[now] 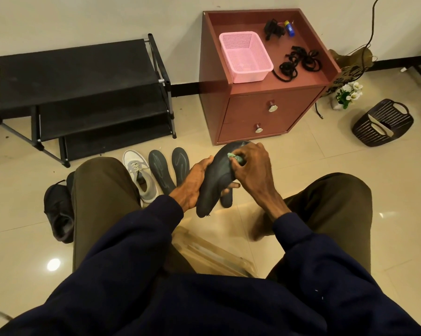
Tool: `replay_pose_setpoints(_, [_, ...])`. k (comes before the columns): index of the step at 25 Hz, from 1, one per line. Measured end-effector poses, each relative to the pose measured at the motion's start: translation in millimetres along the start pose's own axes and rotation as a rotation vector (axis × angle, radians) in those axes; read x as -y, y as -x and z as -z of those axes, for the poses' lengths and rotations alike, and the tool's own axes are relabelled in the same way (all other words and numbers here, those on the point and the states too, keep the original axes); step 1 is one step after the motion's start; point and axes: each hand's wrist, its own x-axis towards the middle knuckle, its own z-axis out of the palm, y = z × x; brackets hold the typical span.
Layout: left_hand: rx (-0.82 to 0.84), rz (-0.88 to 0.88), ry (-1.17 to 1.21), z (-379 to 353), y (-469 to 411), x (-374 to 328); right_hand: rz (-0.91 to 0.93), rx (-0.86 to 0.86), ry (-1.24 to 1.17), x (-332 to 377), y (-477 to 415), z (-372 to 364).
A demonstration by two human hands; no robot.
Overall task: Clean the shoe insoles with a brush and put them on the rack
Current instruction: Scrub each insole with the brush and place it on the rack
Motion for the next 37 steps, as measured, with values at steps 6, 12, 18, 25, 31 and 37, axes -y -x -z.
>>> replay_pose_setpoints(6, [-0.015,-0.011,0.005,1.9,-2.0,0.6,0.198,0.234,-0.001,21.4,7.5,-1.0])
replay_pose_setpoints(12, [0.0,0.014,0.0,-2.5,1.9,0.5,0.02,0.081,0.013,3.4,3.2,4.0])
replay_pose_setpoints(18, [-0.026,-0.018,0.027,1.7,-3.7,0.3,0.196,0.194,-0.013,24.0,12.3,-4.2])
replay_pose_setpoints(25, [-0.002,0.0,0.028,0.5,-1.8,1.2,0.08,0.146,-0.113,19.2,14.2,-5.4])
replay_pose_setpoints(31, [0.013,0.001,0.042,-0.2,-1.0,0.6,-0.009,0.052,0.039,9.3,3.5,-3.3])
replay_pose_setpoints(37, [-0.027,-0.011,-0.008,4.3,-4.2,2.4,0.143,0.233,-0.143,26.6,17.4,-5.0])
